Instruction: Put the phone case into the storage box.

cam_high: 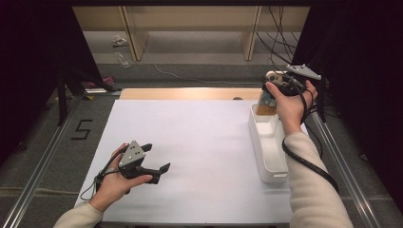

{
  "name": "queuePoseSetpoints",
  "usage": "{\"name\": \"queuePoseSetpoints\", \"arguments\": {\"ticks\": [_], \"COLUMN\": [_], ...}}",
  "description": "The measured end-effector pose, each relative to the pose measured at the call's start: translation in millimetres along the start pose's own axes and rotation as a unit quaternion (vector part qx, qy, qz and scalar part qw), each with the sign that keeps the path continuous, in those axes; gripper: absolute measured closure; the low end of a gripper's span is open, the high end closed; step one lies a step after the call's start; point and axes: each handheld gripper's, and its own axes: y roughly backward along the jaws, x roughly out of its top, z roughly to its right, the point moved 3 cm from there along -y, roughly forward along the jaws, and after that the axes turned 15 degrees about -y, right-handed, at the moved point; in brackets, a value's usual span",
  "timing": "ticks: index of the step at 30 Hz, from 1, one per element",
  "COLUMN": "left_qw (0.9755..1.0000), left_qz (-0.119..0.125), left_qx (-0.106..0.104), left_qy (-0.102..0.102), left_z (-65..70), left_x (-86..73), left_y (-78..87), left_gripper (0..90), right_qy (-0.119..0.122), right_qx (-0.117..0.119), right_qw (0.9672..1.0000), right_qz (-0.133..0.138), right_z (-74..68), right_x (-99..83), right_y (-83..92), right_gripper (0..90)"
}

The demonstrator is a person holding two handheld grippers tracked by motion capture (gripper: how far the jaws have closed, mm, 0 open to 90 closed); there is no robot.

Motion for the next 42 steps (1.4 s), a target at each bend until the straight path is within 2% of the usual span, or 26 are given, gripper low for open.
{"name": "queuePoseSetpoints", "arguments": {"ticks": [25, 42], "left_qw": [1.0, 1.0], "left_qz": [0.0, 0.0], "left_qx": [-0.001, -0.002], "left_qy": [0.001, 0.001], "left_z": [0.7, 0.9], "left_x": [0.2, -0.1], "left_y": [-0.5, -0.8], "left_gripper": [6.6, 6.6], "right_qy": [0.0, 0.009], "right_qx": [-0.007, -0.009], "right_qw": [1.0, 0.9999], "right_qz": [-0.005, -0.006], "right_z": [-0.7, -0.2], "right_x": [2.8, 2.8], "right_y": [-9.9, -17.5], "right_gripper": [11.8, 11.8]}}
